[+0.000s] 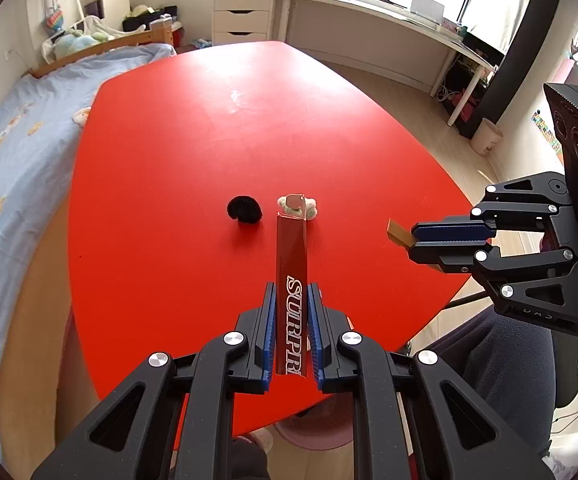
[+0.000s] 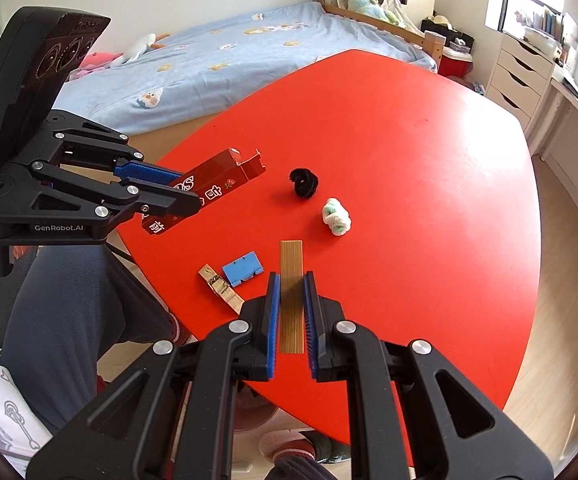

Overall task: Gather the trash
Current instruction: 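Carry the wooden stick and red strip down over the pink bin, then open both tools to drop the stick and strip into the bin, then move both open tools back over the red table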

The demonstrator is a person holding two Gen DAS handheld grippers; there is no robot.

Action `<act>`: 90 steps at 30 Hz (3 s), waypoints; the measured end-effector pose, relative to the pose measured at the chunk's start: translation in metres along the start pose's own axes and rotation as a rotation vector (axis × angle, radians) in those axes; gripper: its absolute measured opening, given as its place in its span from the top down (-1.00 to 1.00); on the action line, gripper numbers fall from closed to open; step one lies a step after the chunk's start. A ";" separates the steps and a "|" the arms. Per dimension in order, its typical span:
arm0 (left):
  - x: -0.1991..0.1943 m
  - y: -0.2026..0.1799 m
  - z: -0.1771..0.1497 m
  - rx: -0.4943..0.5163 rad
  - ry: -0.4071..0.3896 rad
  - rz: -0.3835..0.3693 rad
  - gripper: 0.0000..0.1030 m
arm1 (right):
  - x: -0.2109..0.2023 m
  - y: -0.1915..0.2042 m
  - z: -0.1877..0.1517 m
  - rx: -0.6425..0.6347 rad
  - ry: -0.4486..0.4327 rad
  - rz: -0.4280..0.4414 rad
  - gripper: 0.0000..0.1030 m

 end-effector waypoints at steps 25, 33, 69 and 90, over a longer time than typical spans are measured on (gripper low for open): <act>-0.048 -0.038 -0.071 0.005 -0.101 -0.046 0.71 | -0.064 0.058 -0.054 0.114 -0.154 -0.029 0.79; -0.044 -0.043 -0.098 -0.018 -0.072 -0.058 0.71 | -0.061 0.077 -0.078 0.135 -0.131 -0.009 0.79; -0.038 -0.030 -0.110 -0.069 -0.081 -0.008 -0.85 | -0.052 0.079 -0.097 0.205 -0.105 0.012 -0.94; -0.038 -0.021 -0.102 -0.101 -0.093 -0.028 -0.85 | -0.050 0.068 -0.096 0.237 -0.092 0.017 -0.94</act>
Point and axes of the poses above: each gripper's, at about its wrist camera, not at the fingertips, and x roughly the way its jaws point, y to its left, z to its top, the point moved 6 cm from there along x, roughly the way its jaws point, and after that the axes turned 5 degrees about y, right-handed, at the moved point
